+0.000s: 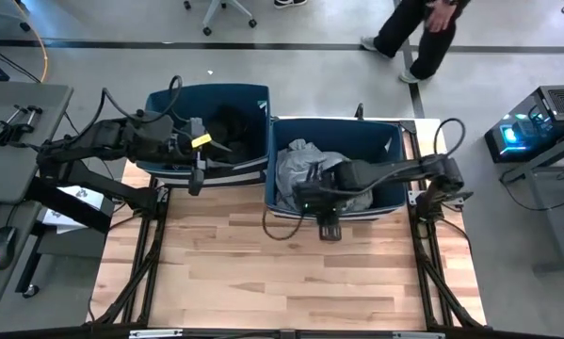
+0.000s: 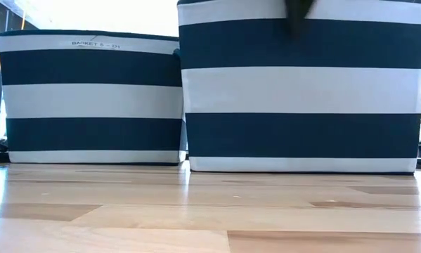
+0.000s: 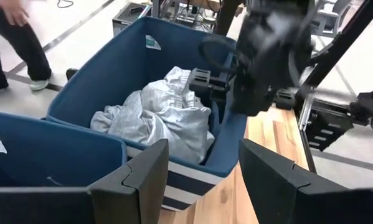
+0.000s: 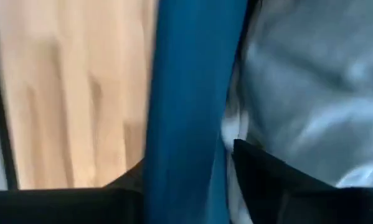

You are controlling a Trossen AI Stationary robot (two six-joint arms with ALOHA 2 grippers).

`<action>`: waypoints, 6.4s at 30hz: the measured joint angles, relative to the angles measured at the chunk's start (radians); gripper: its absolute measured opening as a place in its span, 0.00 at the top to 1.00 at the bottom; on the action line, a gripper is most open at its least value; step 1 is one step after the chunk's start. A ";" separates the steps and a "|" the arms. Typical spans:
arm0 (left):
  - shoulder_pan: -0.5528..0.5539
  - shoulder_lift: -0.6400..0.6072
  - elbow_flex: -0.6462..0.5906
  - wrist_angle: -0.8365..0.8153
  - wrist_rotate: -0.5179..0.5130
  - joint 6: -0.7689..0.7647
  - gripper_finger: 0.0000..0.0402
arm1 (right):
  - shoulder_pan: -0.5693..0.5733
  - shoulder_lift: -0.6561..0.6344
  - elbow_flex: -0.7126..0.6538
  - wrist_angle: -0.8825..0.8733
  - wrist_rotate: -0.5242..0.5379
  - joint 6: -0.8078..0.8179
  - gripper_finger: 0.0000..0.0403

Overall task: Sort clothes
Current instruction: Move the bottom blue laundry bin to the top right of the table, then adjust the left blue laundry bin, then return to Home Position

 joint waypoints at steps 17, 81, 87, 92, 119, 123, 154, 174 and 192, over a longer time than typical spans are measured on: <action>0.001 0.002 0.000 -0.005 0.000 -0.009 0.55 | -0.207 -0.149 -0.143 -0.154 0.335 -0.056 0.99; -0.009 -0.118 -0.091 -0.515 0.155 -0.218 0.55 | 0.168 -0.396 0.085 -0.003 0.117 0.426 0.59; -0.053 -0.308 -0.104 -0.202 0.066 -0.219 0.55 | 0.314 -0.533 0.080 0.066 0.281 0.607 0.74; -0.053 -0.439 -0.138 -0.102 0.003 -0.243 0.55 | 0.411 -0.730 -0.077 0.225 0.390 0.721 0.92; -0.052 -0.473 -0.442 0.383 -0.317 -0.341 0.55 | 0.233 -1.817 -1.418 1.234 0.114 0.392 1.00; -0.050 -0.442 -0.442 0.390 -0.330 -0.349 0.55 | 0.214 -1.808 -1.439 1.213 0.064 0.329 1.00; -0.051 -0.285 -0.442 0.626 -0.189 -0.269 0.55 | -0.112 -1.780 -1.808 1.402 0.203 0.158 1.00; -0.050 -0.685 -0.679 0.553 -0.087 -0.070 0.77 | -0.118 -1.773 -1.808 1.398 0.194 0.134 1.00; -0.017 -0.952 -1.385 0.838 0.214 0.246 1.00 | -0.118 -1.773 -1.808 1.398 0.195 0.132 1.00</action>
